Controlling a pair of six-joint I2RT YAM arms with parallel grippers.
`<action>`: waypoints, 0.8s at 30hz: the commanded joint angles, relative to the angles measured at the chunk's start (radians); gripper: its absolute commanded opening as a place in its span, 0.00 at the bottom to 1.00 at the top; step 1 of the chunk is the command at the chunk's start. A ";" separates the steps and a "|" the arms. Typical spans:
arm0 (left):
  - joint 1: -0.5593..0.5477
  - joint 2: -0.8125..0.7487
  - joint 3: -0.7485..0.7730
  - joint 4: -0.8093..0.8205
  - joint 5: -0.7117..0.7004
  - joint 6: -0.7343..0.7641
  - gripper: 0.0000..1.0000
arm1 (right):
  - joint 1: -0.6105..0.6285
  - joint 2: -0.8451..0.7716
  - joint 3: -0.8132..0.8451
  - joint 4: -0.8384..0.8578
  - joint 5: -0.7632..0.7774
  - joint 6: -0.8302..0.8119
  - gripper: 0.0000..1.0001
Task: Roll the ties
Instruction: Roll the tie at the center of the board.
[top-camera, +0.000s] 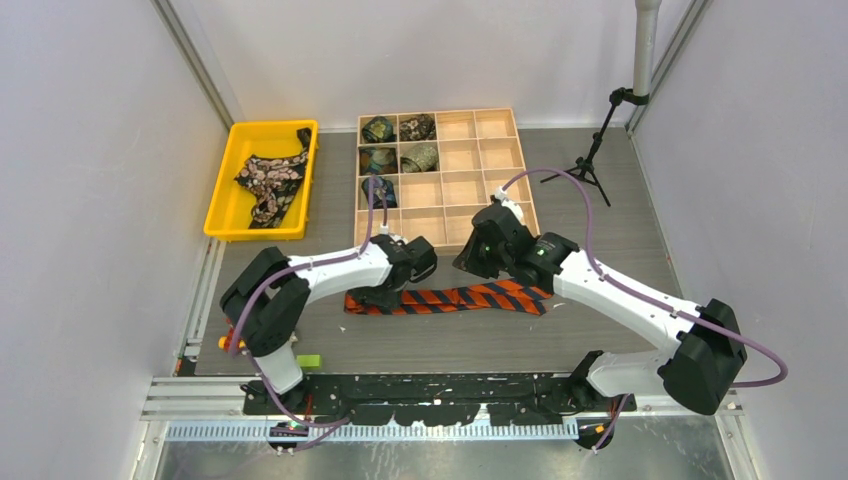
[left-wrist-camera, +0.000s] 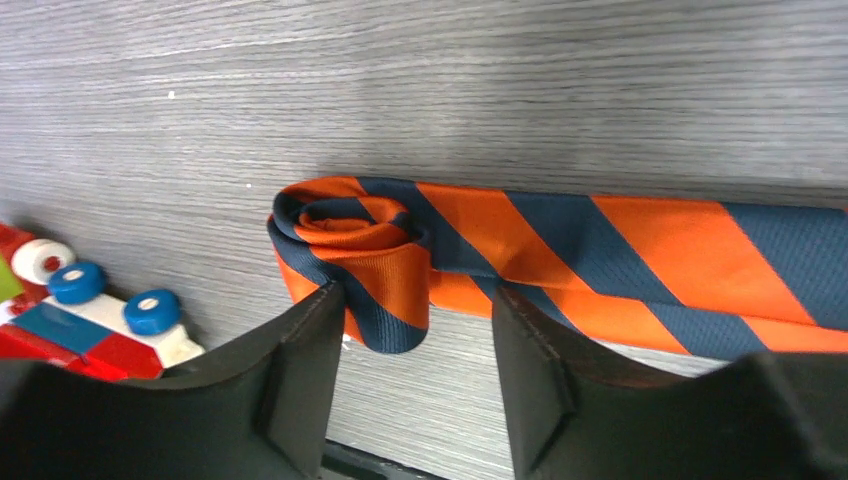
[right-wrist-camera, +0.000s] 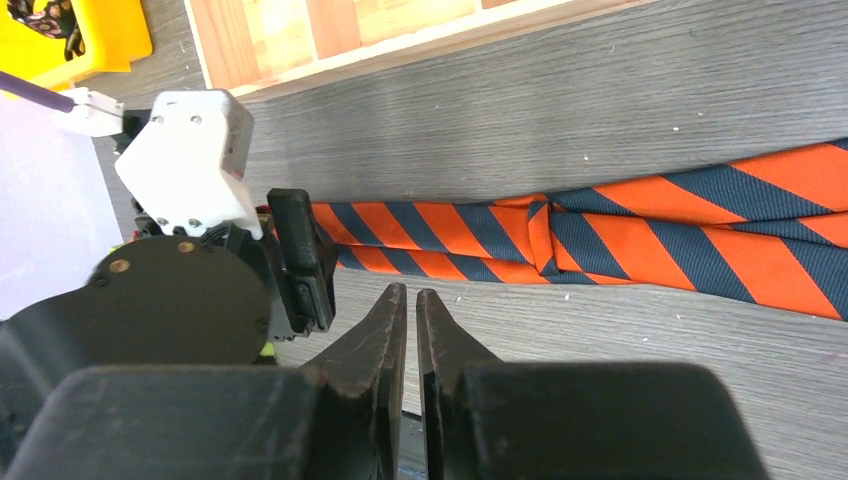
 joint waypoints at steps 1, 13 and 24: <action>-0.004 -0.101 -0.025 0.098 0.044 -0.011 0.60 | -0.003 -0.030 0.056 -0.020 0.024 -0.010 0.15; 0.064 -0.577 -0.186 0.139 0.050 0.048 0.73 | 0.088 0.028 0.142 -0.046 0.077 0.011 0.15; 0.464 -0.921 -0.443 0.252 0.356 0.060 0.69 | 0.267 0.395 0.380 0.038 0.058 0.035 0.16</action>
